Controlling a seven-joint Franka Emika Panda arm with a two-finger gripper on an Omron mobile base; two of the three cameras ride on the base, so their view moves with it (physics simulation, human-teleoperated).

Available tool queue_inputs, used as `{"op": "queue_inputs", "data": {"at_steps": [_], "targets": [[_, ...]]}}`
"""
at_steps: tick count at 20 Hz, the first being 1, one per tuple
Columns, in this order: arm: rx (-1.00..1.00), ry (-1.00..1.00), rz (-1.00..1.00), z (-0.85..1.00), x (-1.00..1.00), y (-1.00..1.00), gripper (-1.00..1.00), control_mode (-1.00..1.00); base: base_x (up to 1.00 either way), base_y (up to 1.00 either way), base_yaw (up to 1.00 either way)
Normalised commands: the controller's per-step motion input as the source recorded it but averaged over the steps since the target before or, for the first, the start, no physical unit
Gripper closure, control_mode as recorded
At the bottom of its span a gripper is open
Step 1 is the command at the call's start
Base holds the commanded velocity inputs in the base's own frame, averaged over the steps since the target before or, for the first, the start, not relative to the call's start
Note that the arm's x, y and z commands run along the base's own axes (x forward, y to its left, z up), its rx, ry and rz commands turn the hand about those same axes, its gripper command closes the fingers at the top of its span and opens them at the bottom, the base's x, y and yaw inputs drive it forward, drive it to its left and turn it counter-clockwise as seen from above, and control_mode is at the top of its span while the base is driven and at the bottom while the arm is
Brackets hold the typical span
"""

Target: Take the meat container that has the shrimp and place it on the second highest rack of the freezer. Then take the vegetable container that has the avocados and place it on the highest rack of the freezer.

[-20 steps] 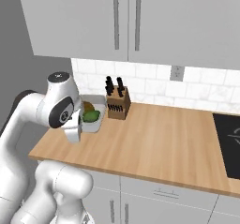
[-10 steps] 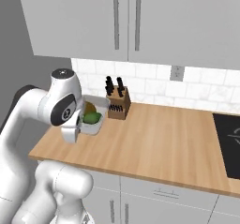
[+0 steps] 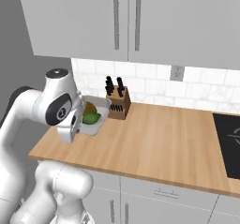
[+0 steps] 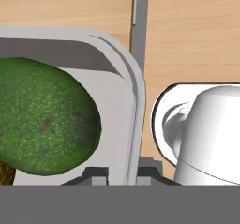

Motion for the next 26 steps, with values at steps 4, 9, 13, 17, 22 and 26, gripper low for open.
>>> {"op": "queue_inputs", "data": {"at_steps": [4,9,13,17,22,26], "targets": [[-0.08,0.0,0.0,0.0,0.0,0.23,1.0,-1.0,0.0,0.0,0.0],[0.0,0.0,0.0,0.0,0.0,0.01,1.0,1.0,-0.14,-0.08,0.0],[0.0,0.0,0.0,0.0,0.0,0.0,1.0,1.0,-0.89,-0.48,0.07],[0.0,0.0,0.0,0.0,0.0,0.0,1.0,1.0,-1.0,-0.21,0.3],[0.0,0.0,0.0,0.0,0.0,0.0,1.0,1.0,-0.55,0.28,0.85],[0.0,0.0,0.0,0.0,0.0,0.0,1.0,1.0,-0.2,0.36,0.99]]}}
